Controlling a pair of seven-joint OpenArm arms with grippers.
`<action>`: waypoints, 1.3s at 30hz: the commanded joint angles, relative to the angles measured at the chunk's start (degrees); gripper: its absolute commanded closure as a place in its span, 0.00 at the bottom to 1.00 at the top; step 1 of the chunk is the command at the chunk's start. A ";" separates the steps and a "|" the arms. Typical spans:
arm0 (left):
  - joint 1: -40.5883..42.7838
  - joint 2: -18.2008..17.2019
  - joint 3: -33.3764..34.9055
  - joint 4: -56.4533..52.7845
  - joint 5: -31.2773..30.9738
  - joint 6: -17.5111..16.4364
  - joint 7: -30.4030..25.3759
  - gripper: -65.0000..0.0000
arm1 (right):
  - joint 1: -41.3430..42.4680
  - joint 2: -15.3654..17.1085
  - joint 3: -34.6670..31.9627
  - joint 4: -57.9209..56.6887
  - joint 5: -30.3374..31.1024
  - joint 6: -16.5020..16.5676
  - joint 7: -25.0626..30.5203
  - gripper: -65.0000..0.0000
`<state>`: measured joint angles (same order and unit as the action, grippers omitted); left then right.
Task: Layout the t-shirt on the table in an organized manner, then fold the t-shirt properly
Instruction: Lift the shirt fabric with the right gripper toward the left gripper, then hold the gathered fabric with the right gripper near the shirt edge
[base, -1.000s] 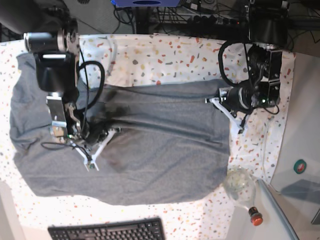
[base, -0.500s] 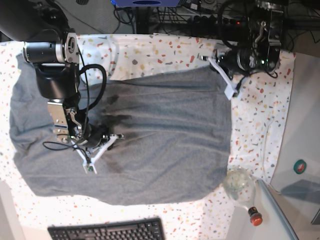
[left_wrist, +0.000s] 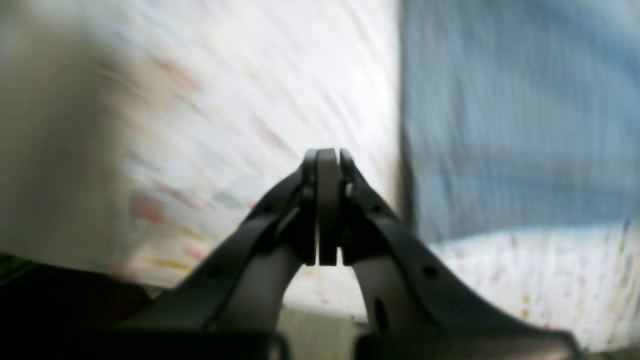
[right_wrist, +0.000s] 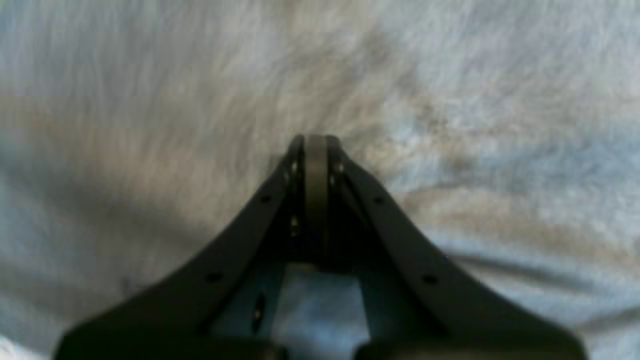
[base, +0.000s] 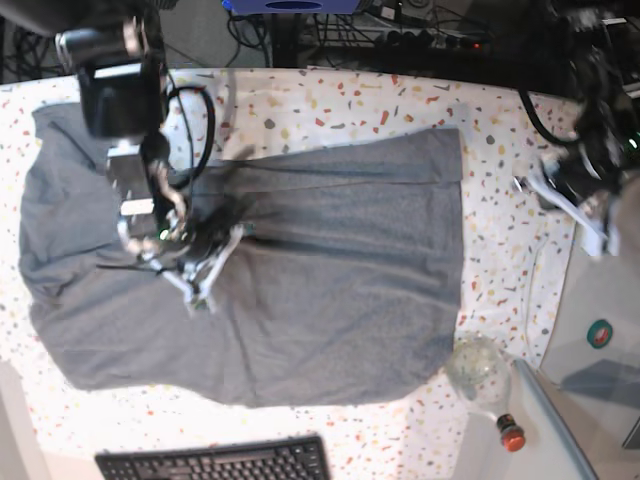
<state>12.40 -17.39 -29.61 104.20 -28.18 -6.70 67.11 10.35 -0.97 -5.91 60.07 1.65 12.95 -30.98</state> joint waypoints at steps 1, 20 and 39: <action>-1.72 -1.82 -3.05 -0.25 -0.26 -0.38 1.68 1.00 | -1.16 -0.48 -3.45 5.64 1.29 1.69 -1.59 1.00; 9.97 -10.00 -26.26 -23.90 0.27 -0.38 -13.62 1.00 | -9.69 -5.75 -30.88 26.21 1.56 1.25 -15.39 1.00; 18.41 -6.48 -28.11 -22.22 0.27 -0.38 -23.99 1.00 | -1.34 -6.72 -35.19 2.12 15.36 1.25 2.63 0.57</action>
<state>30.33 -22.52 -56.80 81.23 -28.40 -7.53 44.07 7.88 -6.76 -41.06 61.45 16.34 13.91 -29.54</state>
